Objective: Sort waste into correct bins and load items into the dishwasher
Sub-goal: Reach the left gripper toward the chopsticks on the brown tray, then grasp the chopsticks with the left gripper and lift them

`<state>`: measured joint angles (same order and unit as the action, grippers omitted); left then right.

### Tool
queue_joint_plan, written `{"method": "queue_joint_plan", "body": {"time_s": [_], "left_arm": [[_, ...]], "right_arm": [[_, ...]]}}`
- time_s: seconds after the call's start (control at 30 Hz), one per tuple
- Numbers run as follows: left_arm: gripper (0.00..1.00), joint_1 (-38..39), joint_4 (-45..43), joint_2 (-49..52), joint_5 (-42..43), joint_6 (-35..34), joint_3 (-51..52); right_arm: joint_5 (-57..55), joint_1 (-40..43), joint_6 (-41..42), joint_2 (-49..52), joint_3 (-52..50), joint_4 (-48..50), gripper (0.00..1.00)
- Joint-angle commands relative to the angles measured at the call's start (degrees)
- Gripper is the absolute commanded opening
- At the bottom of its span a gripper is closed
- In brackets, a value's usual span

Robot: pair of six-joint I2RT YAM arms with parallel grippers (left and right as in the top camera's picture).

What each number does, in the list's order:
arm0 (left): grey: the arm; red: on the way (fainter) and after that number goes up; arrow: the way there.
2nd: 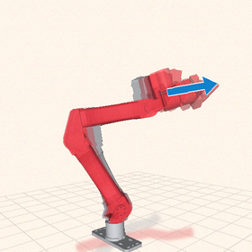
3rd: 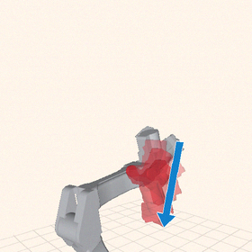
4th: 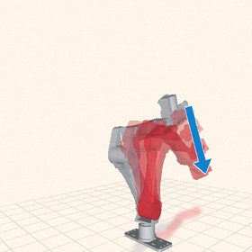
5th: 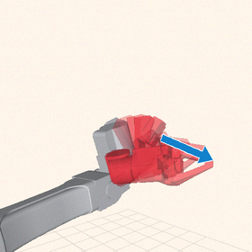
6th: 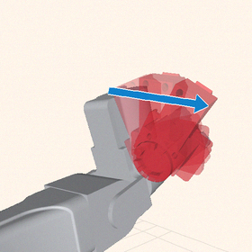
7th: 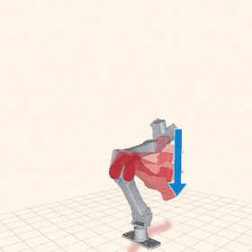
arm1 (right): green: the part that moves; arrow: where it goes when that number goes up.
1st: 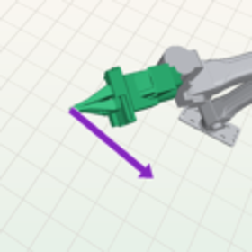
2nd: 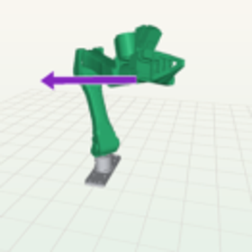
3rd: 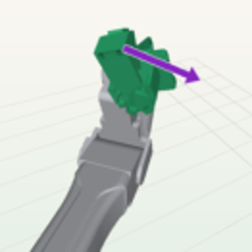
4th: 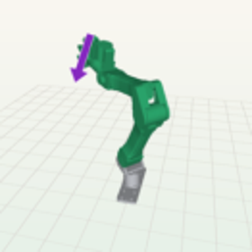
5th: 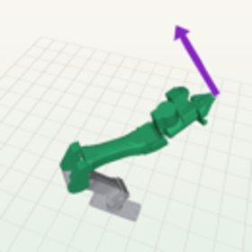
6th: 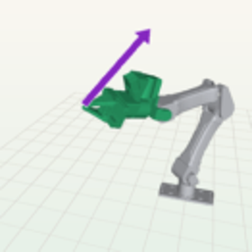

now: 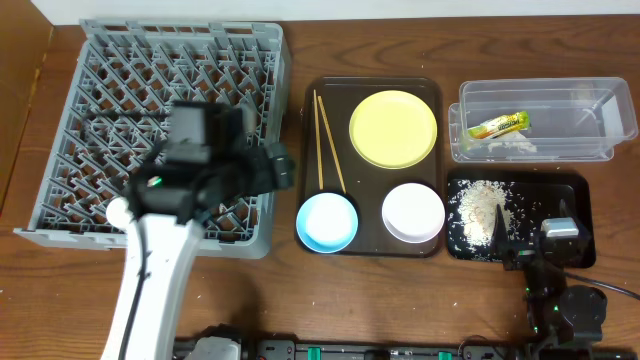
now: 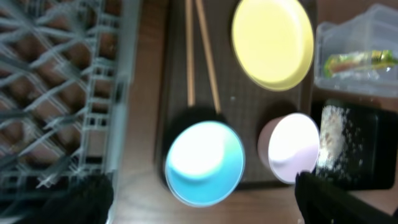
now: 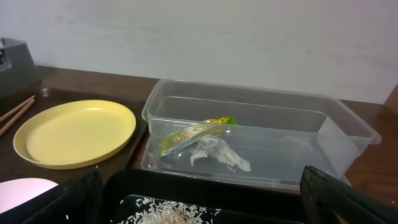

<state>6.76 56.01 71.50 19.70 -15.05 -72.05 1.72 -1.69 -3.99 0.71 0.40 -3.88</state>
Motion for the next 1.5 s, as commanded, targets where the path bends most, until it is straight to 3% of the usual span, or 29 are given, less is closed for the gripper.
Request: {"method": "queue_joint_plan", "body": {"time_s": [0.0,0.13,0.23,0.43,0.73,0.77,0.97,1.17,1.27,1.47], "left_arm": [[0.92,7.28,-2.36,7.82,-6.62,-2.84,-1.11],[0.92,14.01,-7.10,17.07,-16.20,-2.78,-3.93],[0.81,16.39,-11.52,23.50,-20.55,-2.64,-5.88],[0.72,17.00,-21.24,35.01,-20.61,-3.78,-6.51],[0.52,17.05,-26.34,45.09,-20.50,-6.36,-6.51],[0.51,17.07,-26.40,45.72,-20.28,-6.62,-6.51],[0.23,17.07,-26.75,48.48,-18.67,-7.93,-6.49],[0.21,17.59,-26.73,48.76,-18.64,-8.20,-6.27],[0.08,17.88,-26.12,48.72,-18.12,-8.17,-6.29],[0.07,17.44,-23.91,44.76,-15.67,-8.15,-7.72]], "right_arm": [[0.24,0.57,0.72,-0.24,-0.09,-0.22,0.99],[0.24,0.55,0.72,-0.22,-0.09,-0.24,0.99],[0.24,0.55,0.72,-0.22,-0.09,-0.22,0.99],[0.24,0.57,0.72,-0.22,-0.09,-0.22,0.99],[0.24,0.57,0.72,-0.22,-0.09,-0.22,0.99],[0.24,0.57,0.72,-0.22,-0.09,-0.22,0.99],[0.24,0.55,0.72,-0.22,-0.09,-0.22,0.99],[0.24,0.57,0.72,-0.22,-0.09,-0.22,0.99],[0.24,0.55,0.72,-0.22,-0.09,-0.24,0.99],[0.24,0.55,0.72,-0.22,-0.09,-0.22,0.99]]}}
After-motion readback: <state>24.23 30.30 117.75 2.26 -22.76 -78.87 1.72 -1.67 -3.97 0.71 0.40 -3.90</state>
